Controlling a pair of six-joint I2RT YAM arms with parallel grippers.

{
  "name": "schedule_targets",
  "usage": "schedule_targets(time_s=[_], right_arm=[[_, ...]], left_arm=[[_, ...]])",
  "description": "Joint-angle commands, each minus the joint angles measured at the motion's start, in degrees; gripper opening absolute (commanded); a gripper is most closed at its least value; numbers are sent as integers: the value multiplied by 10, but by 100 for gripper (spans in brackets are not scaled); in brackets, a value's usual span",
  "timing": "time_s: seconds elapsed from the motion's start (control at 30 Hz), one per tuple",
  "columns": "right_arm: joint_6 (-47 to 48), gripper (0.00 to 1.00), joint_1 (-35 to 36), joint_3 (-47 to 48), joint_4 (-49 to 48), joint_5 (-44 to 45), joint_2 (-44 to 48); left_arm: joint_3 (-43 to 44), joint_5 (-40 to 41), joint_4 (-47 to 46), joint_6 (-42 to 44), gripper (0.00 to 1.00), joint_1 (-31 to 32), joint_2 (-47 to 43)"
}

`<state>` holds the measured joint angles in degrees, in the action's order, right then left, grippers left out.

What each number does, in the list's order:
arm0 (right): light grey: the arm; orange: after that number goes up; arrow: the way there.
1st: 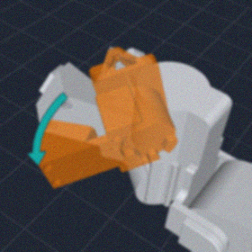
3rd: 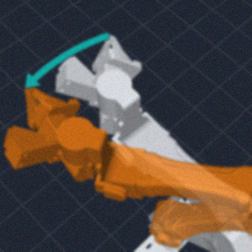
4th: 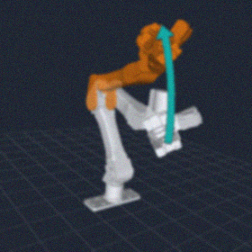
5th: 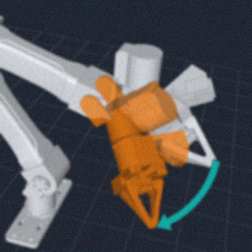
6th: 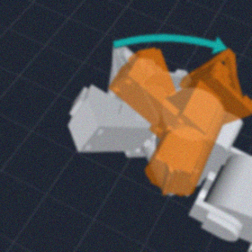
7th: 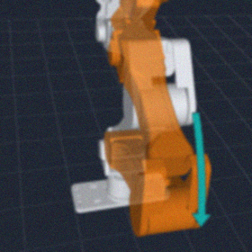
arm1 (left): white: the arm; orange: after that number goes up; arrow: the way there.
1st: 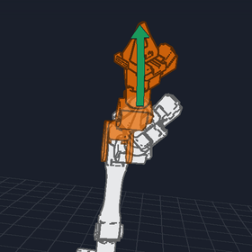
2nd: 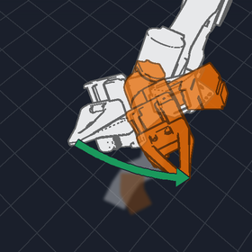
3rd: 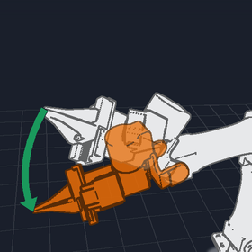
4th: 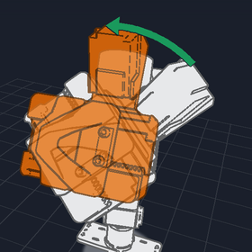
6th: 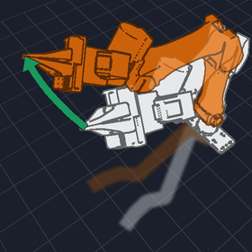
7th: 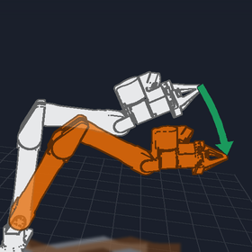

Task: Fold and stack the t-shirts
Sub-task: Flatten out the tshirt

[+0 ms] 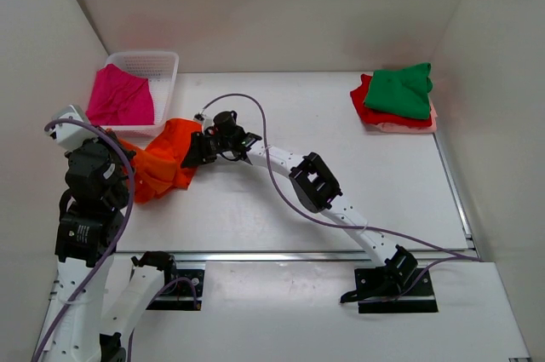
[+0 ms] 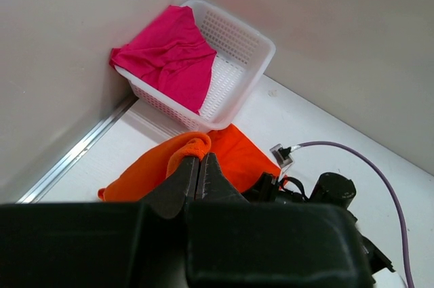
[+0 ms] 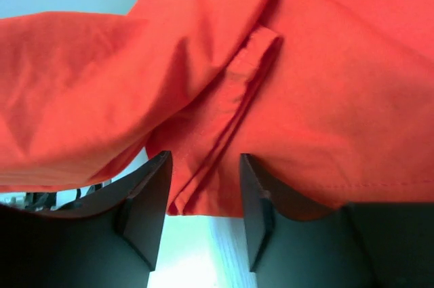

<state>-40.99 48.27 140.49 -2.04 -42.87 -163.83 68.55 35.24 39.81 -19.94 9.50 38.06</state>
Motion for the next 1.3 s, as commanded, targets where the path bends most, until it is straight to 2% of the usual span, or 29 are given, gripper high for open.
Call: schedule_targets(time_s=[0.0, 0.07, 0.17, 0.27, 0.33, 0.47, 0.57, 0.6, 0.67, 0.7, 0.73, 0.77, 0.83, 0.9, 1.0, 1.27], right_arm=[[11, 43, 9, 35, 18, -6, -8], [28, 43, 10, 56, 120, 32, -8], [43, 43, 5, 46, 192, 88, 20], [74, 39, 1, 37, 274, 165, 54], [81, 39, -9, 23, 312, 182, 67], [134, 39, -32, 19, 442, 272, 98], [186, 39, -45, -34, 504, 336, 145], [201, 38, -49, -82, 513, 360, 174], [215, 38, -62, -192, 500, 384, 246], [218, 38, -72, -293, 455, 390, 272], [216, 37, -81, -403, 431, 390, 342], [207, 37, -101, -453, 383, 388, 409], [194, 37, -135, -618, 320, 356, 494], [222, 38, -162, -687, 267, 316, 568], [271, 40, -173, -726, 246, 280, 613], [246, 47, -196, -794, 198, 273, 701]], left_arm=[[-4, 3, -13, 1, 0, 0, -4], [-7, 0, -11, 0, 0, 3, -7], [-4, -4, -11, -5, 0, 3, -10], [-7, -17, -9, -12, 0, 5, -11], [-13, -25, -11, -14, 0, 7, -19], [-26, -37, -5, -26, 0, 10, -25], [-39, -60, -2, -31, 0, 13, -21], [-42, -77, 2, -35, 0, 11, -20], [-49, -113, 4, -39, 0, 7, -13], [-54, -132, 7, -41, 0, 1, -15], [-58, -139, 10, -41, 0, 3, -9], [-63, -156, 14, -46, 0, 3, -6], [-79, -174, 10, -53, 0, 7, -9], [-106, -194, 8, -56, 0, 5, -14], [-134, -226, -3, -58, 0, 4, -12], [-182, -267, -18, -68, 0, 11, -12]])
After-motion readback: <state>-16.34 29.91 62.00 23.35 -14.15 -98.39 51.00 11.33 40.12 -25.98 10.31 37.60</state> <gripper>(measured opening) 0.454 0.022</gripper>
